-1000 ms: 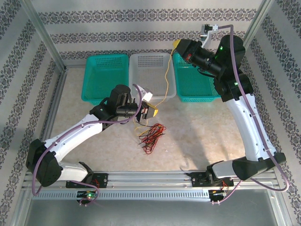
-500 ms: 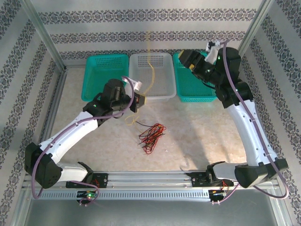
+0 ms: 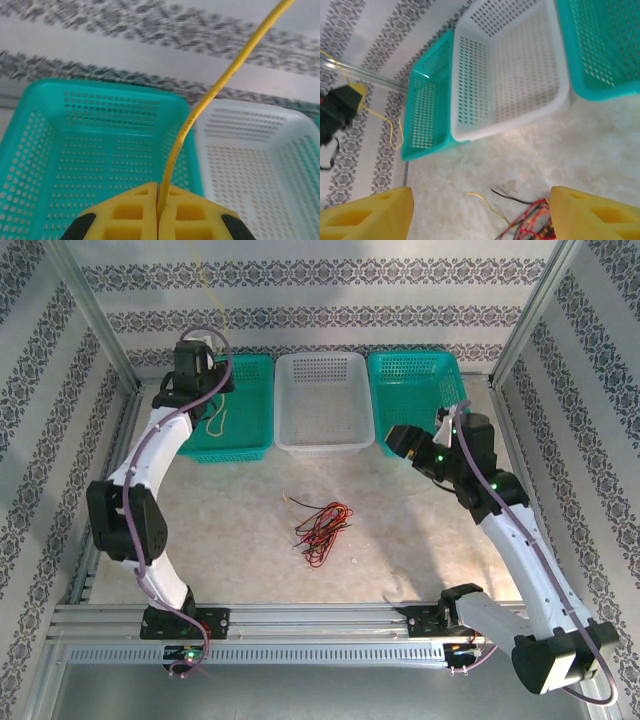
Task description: Untangle the cables
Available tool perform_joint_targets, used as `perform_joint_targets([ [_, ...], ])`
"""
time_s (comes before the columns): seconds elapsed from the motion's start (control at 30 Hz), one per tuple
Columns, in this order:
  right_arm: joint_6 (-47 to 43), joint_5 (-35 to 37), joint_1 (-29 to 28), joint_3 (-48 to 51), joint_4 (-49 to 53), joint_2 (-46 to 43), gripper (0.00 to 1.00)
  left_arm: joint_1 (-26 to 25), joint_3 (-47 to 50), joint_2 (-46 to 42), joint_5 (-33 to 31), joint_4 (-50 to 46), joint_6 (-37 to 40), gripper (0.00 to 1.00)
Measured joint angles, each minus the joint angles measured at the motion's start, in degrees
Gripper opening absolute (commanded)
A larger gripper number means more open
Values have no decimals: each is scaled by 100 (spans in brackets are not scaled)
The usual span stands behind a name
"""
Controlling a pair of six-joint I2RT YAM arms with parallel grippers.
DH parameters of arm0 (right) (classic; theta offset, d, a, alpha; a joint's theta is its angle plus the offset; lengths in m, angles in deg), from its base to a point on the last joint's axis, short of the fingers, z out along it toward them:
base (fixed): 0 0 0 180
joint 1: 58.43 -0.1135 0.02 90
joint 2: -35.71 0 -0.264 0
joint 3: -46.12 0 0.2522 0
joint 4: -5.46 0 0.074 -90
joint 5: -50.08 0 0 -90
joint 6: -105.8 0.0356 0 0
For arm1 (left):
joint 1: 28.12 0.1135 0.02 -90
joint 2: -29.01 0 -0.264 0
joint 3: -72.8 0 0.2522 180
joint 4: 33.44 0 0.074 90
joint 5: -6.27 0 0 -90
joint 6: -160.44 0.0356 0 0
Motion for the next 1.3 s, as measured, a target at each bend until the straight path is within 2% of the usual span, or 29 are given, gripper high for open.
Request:
perform_joint_targets([
  [0.13,-9,-9,0,544,11,-249,71,293,-116,636,107,105,-859,0],
  [0.3,-9,-4,0,874,11,-280,70,380,-623,1486,498,116,-1674,0],
  [0.33,-9,-2,0,901,20,-280,70,380,-730,1622,581,107,-1779,3],
  [0.37,-9,-2,0,907,28,-280,70,380,-822,1727,651,92,-1853,9],
  [0.43,-11,2,0,907,20,-280,70,380,-1034,1928,800,-9,-1991,34],
  [0.5,-9,22,0,907,15,-256,70,378,-1115,1993,868,-105,-2085,53],
  [0.67,-7,66,0,885,-37,129,69,334,-1117,1998,911,-372,-2194,81],
  [0.87,15,68,-2,450,-33,579,69,229,-977,1867,678,-846,-2203,88],
  [1.0,-74,238,-149,-37,96,616,70,144,-212,1023,129,-1027,-1991,94],
  [1.13,-289,699,-647,-234,411,601,73,-98,719,-417,-160,-896,-1722,77],
  [1.2,-330,935,-992,-201,597,601,73,-216,1373,-1279,-39,-579,-1700,75],
  [1.3,-334,1294,-1569,-66,785,601,73,-299,2190,-2409,463,-393,-1725,67],
])
